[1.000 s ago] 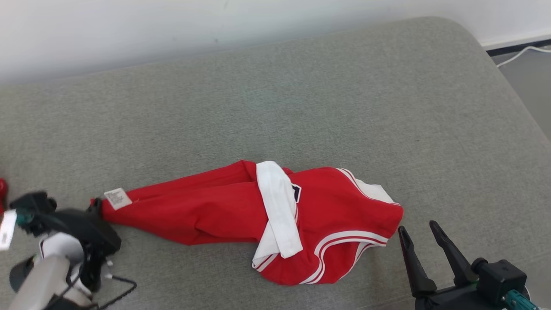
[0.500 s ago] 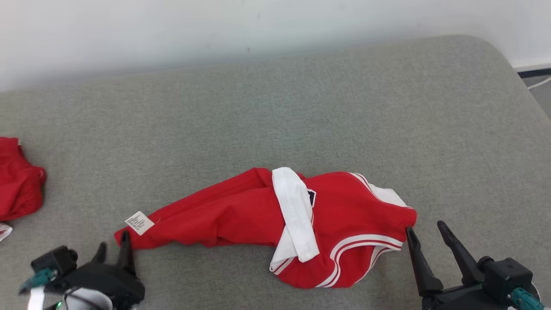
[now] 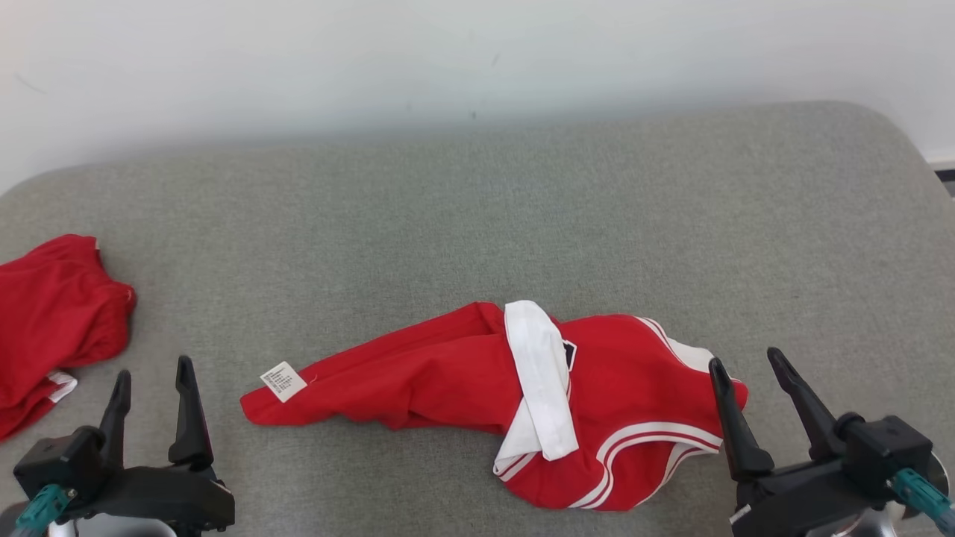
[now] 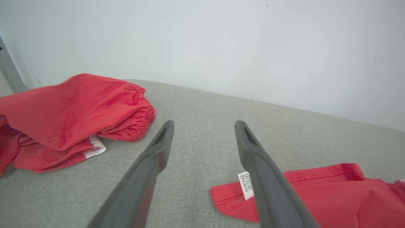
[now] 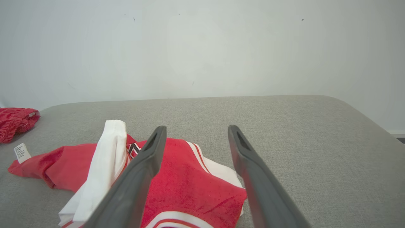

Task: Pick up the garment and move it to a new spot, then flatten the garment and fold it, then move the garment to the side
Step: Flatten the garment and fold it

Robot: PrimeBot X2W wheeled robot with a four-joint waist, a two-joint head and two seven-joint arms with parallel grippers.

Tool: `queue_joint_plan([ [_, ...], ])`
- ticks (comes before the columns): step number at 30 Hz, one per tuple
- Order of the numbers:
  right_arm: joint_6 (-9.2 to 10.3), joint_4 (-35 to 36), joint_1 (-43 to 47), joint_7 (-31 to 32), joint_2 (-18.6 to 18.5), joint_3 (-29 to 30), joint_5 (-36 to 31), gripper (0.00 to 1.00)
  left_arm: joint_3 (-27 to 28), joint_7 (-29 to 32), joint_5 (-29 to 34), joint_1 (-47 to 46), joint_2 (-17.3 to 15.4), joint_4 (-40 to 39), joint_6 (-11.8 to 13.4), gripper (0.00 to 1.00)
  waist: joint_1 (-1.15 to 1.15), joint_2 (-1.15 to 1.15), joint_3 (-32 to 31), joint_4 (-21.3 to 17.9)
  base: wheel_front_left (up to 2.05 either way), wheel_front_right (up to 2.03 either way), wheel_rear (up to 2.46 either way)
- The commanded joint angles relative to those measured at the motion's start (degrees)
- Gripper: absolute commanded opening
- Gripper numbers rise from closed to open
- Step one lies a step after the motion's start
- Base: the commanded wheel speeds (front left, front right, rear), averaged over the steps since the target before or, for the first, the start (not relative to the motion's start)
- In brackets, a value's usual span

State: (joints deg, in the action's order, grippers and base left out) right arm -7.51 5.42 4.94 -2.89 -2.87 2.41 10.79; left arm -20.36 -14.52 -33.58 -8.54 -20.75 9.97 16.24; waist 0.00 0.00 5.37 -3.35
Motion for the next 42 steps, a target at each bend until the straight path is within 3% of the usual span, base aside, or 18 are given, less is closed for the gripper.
queue_joint_plan([
  [1, 0.03, 0.12, -0.91, 0.38, -0.07, -0.31, -0.7, 1.0, 0.17, -0.34, 1.69, 1.04, -0.95, -2.16, 0.44, 1.0, 0.0, 0.0, -1.01, 0.65, 0.0, 0.0, 0.0],
  [9, 0.04, 0.18, -0.76, 1.51, -0.08, -2.86, -1.47, 1.0, 0.24, -0.68, 4.93, 5.8, -2.49, -7.79, 0.33, 1.0, 0.0, 0.0, -3.72, 0.86, 0.0, 0.0, 0.0],
  [20, 0.04, 0.76, 4.2, 2.26, -0.08, -3.16, 0.47, 1.0, -0.69, -0.62, 7.44, 11.64, -3.11, -8.89, -0.21, 1.0, 0.0, 0.0, -7.36, 1.31, 0.0, 0.0, 0.0],
  [42, 0.03, 1.86, 7.16, 2.4, -0.08, -1.83, 1.73, 1.0, -2.19, 1.42, 6.39, 11.02, -3.85, -7.52, -1.93, 1.0, 0.0, 0.0, -8.66, 1.6, 0.0, 0.0, 0.0],
])
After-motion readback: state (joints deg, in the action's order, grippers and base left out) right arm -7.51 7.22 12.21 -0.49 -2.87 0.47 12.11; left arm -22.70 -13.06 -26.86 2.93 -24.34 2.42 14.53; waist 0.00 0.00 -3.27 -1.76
